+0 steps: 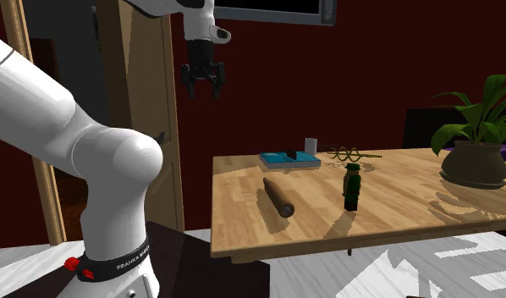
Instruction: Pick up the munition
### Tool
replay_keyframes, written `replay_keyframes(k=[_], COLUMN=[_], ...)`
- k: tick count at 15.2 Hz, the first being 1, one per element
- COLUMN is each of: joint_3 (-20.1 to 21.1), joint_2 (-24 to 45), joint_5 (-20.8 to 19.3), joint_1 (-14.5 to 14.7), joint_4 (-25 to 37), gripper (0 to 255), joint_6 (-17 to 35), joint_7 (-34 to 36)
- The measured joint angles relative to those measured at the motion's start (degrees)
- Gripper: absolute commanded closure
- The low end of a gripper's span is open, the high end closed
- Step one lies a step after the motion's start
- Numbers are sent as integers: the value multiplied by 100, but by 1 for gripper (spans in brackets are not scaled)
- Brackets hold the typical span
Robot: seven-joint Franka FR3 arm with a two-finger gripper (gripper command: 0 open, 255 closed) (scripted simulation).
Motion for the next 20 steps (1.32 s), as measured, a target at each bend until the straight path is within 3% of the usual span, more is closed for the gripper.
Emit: replay_keyframes(k=[2,8,13,20], joint_3=[-79,-821,-1488,-2268], joint_2=[68,744,1623,3175], joint_5=[-24,-159,-183,119], joint_1=[-2,44,116,274], joint_4=[-20,-252,-168,244], gripper=[0,0,0,0], joint_6=[60,634,1081,1605], joint_7=[-101,-1165,-2200,-3725])
